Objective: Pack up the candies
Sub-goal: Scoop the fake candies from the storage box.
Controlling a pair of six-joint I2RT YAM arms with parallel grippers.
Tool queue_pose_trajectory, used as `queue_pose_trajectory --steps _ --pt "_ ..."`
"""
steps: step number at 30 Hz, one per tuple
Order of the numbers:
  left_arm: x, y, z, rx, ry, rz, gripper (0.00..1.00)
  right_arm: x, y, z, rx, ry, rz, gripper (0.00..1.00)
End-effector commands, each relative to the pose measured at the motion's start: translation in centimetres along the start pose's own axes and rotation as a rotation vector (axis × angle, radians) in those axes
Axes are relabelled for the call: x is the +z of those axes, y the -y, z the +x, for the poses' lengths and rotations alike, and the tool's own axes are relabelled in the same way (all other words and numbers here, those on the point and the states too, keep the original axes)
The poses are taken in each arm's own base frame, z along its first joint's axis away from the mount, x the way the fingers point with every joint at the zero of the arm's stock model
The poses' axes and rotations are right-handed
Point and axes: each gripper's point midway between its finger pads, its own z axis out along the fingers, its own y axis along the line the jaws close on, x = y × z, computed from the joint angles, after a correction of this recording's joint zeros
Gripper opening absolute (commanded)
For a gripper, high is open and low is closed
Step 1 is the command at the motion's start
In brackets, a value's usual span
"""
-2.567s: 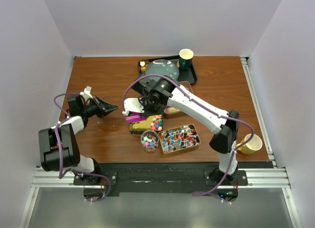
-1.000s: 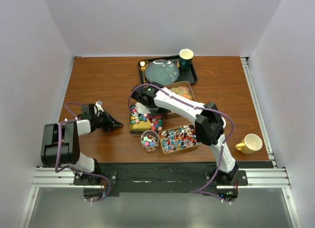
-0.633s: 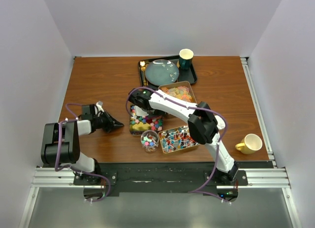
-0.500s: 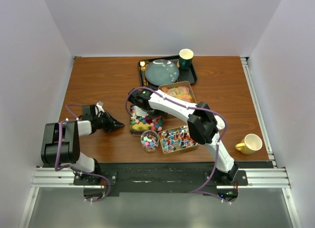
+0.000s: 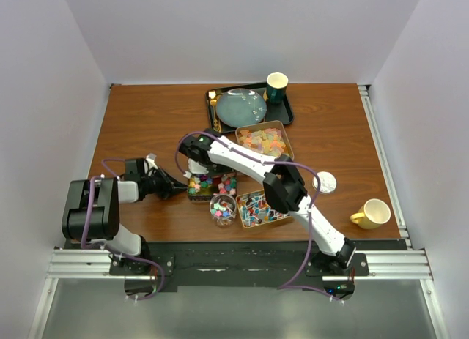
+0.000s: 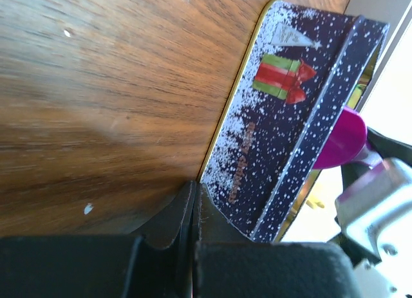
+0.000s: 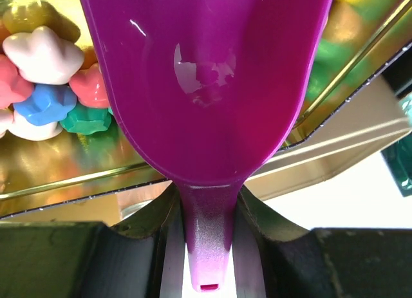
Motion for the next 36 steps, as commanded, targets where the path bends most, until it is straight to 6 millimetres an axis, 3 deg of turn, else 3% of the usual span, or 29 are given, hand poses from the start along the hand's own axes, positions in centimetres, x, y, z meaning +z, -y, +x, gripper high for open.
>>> queue_pose_trajectory --steps 1,6,12,18,21,26,31,32,34,36 --pt "0.4 0.1 -0.1 -0.005 -0.009 0.003 0.0 -0.9 -5.2 0.1 -0.033 0.004 -0.248 0.0" --pt "0.3 1.0 -0.9 0.018 -0.001 0.015 0.0 -1.7 -5.7 -2.5 0.047 0.172 -0.341 0.0" --pt "0.1 1.6 -1.9 0.033 0.009 0.024 0.0 -3.0 -4.5 -4.5 0.072 0.364 -0.346 0.0" --pt "-0.4 2.1 -3.6 0.024 0.032 0.04 0.0 -1.6 -4.5 -4.9 0.069 0.342 -0.349 0.0" --pt "-0.7 2.2 -4.4 0.026 0.047 0.044 0.0 -2.9 -3.6 -5.1 0.087 0.388 -0.316 0.0" --pt "-1.0 2.1 -4.5 0.041 0.042 0.036 0.0 -3.0 -3.8 -3.4 0.095 0.378 -0.299 0.0" --pt "-1.6 2.7 -5.4 0.093 0.063 0.042 0.05 -4.2 -1.9 -0.1 0.128 0.375 -0.232 0.0" --pt "-1.7 2.8 -5.5 0.096 0.067 0.045 0.09 -5.4 -1.0 0.4 0.133 0.4 -0.19 0.0" --pt "-2.0 3.2 -5.9 0.111 0.083 0.057 0.16 -5.6 -0.5 1.4 0.121 0.393 -0.154 0.0" --pt "-2.3 3.6 -6.3 0.129 0.103 0.069 0.31 -7.0 0.5 2.5 0.109 0.412 -0.095 0.0"
